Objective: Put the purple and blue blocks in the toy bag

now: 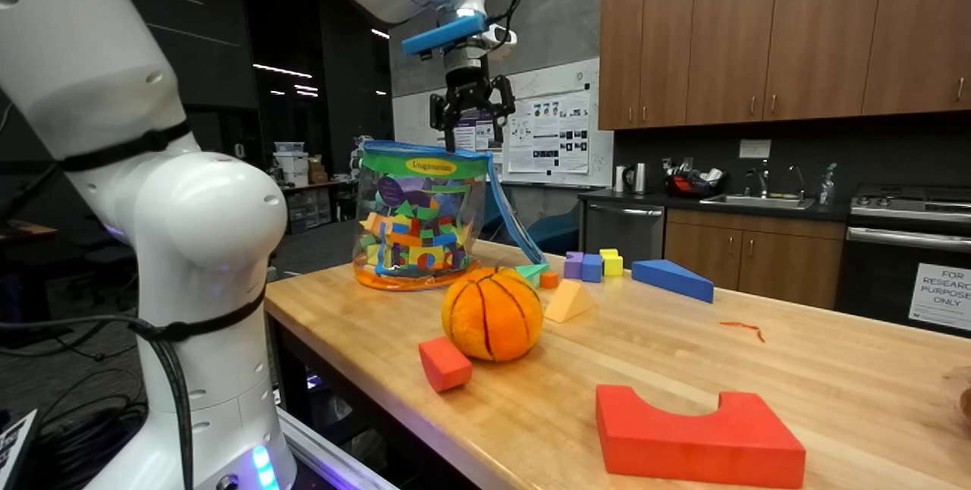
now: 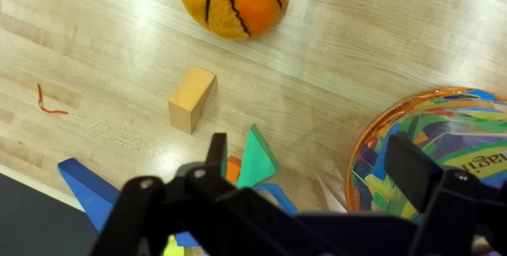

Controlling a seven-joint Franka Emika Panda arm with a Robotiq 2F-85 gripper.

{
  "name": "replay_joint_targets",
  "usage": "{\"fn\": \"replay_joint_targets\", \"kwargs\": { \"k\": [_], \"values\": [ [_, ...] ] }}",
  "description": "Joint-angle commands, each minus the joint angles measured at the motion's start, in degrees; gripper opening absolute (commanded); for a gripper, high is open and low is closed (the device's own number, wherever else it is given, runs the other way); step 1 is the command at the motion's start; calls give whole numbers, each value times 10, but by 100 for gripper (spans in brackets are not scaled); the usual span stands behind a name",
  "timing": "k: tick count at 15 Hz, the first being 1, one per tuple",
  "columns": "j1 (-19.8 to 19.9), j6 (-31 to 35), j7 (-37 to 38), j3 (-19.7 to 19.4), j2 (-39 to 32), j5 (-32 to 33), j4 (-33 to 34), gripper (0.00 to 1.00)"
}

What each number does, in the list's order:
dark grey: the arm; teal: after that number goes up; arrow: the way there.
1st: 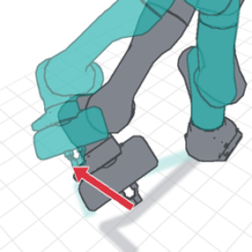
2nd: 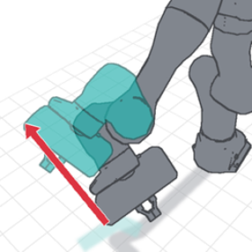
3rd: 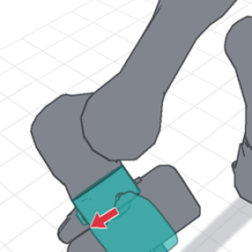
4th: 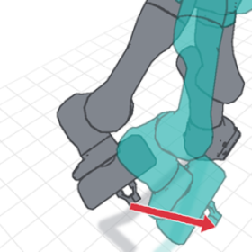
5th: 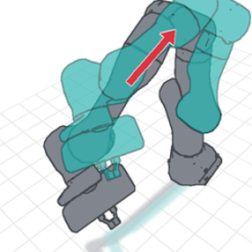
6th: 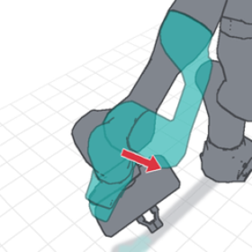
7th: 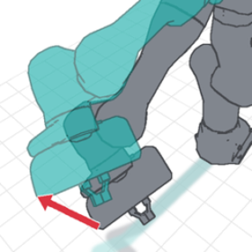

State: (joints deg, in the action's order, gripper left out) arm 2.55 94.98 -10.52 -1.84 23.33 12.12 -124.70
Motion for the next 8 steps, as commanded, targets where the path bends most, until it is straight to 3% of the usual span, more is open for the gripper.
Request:
{"fn": "replay_joint_targets", "kwargs": {
  "k": [1, 8],
  "values": [
    [-5, -14, 21, -7, -18, -22, 32, 100],
    [5, -7, 116, -12, -86, -93, 119, 100]
  ]
}}
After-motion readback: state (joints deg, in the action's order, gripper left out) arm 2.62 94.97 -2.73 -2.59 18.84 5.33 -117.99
